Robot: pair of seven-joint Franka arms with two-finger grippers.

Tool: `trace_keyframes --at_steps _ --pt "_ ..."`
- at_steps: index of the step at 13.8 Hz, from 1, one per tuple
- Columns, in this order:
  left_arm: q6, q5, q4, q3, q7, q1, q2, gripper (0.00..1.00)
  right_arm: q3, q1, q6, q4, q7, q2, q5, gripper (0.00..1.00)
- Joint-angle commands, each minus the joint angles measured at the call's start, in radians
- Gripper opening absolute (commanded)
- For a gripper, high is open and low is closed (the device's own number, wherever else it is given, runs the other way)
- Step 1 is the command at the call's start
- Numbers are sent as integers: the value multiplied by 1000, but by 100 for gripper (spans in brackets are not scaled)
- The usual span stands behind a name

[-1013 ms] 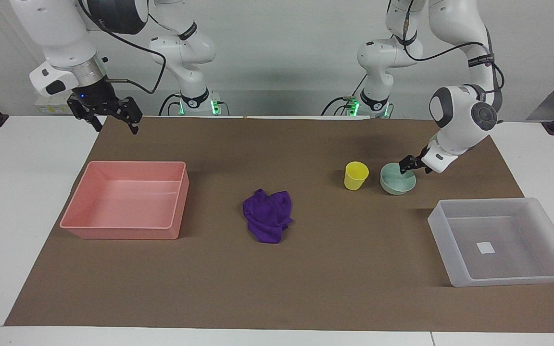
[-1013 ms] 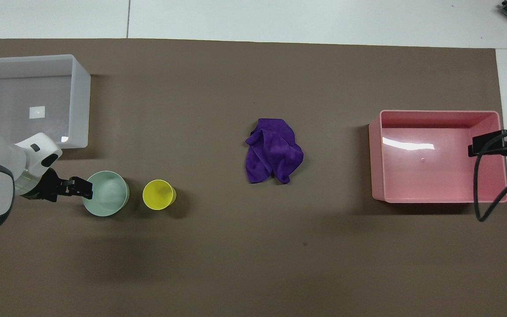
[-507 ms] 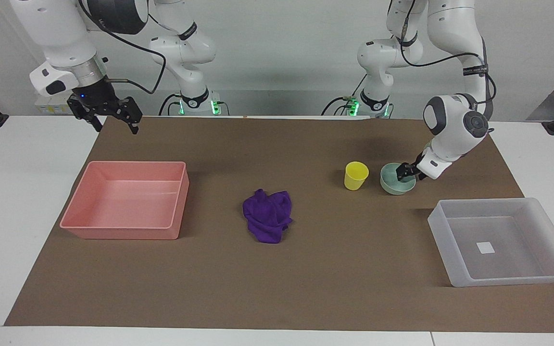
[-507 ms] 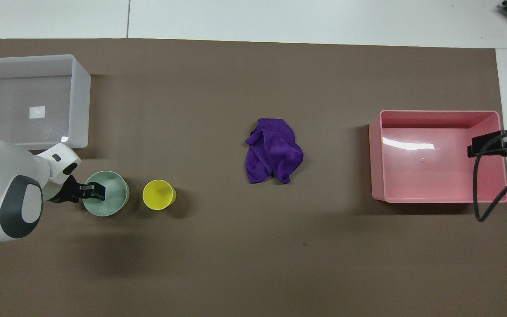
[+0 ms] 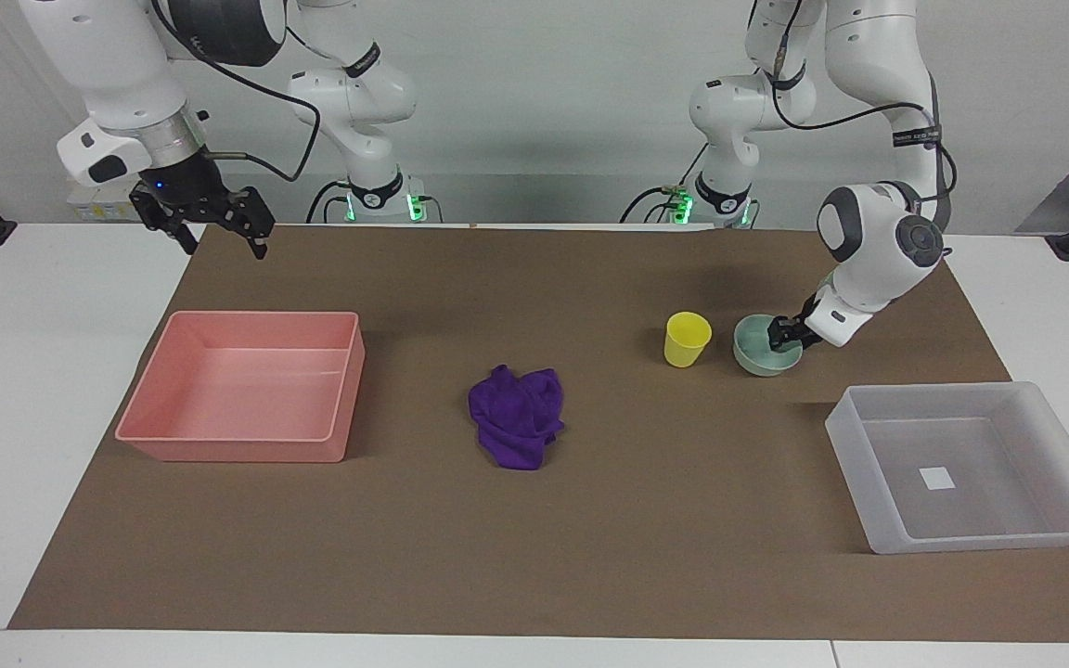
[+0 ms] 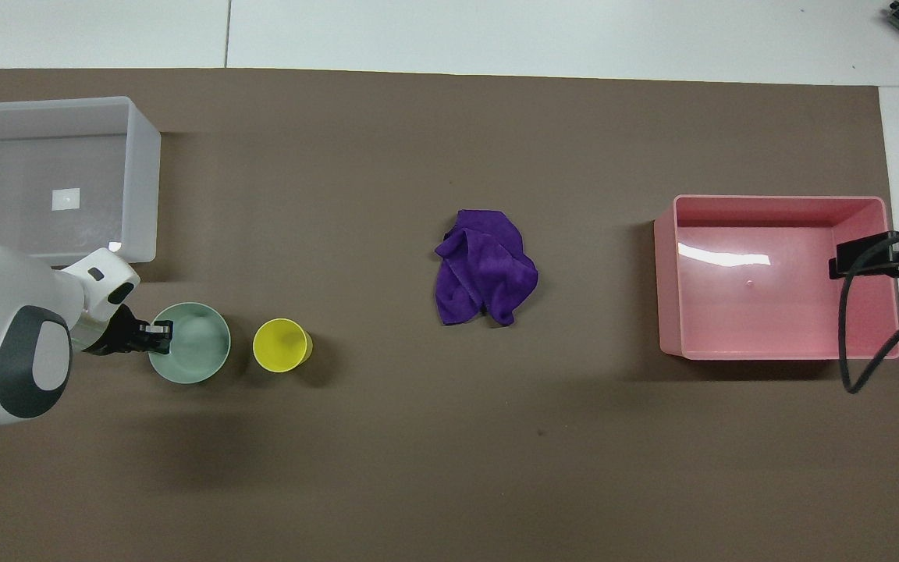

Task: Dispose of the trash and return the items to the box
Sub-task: 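Grasp the rim of the pale green bowl with the left gripper, then place the green bowl in the clear bin while the right gripper reaches the cloth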

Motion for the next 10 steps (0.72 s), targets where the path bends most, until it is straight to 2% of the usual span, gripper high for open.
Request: trace_keyframes --at_steps 1,4,6,8,10 --pt "-85 -14 68 4 -4 4 8 0 7 -12 -9 -18 -21 -19 8 100" --pt "-185 -17 146 4 -4 19 6 0 12 -9 -9 -18 -16 -19 8 100" --pt "-309 -20 255 4 -4 31 11 0 16 11 5 -25 -12 -20 7 100" --pt "-424 -20 376 4 -1 59 27 0 18 34 95 -50 5 -20 7 100" --pt "-470 -20 457 4 2 89 46 0 19 83 150 -71 48 -11 5 100"
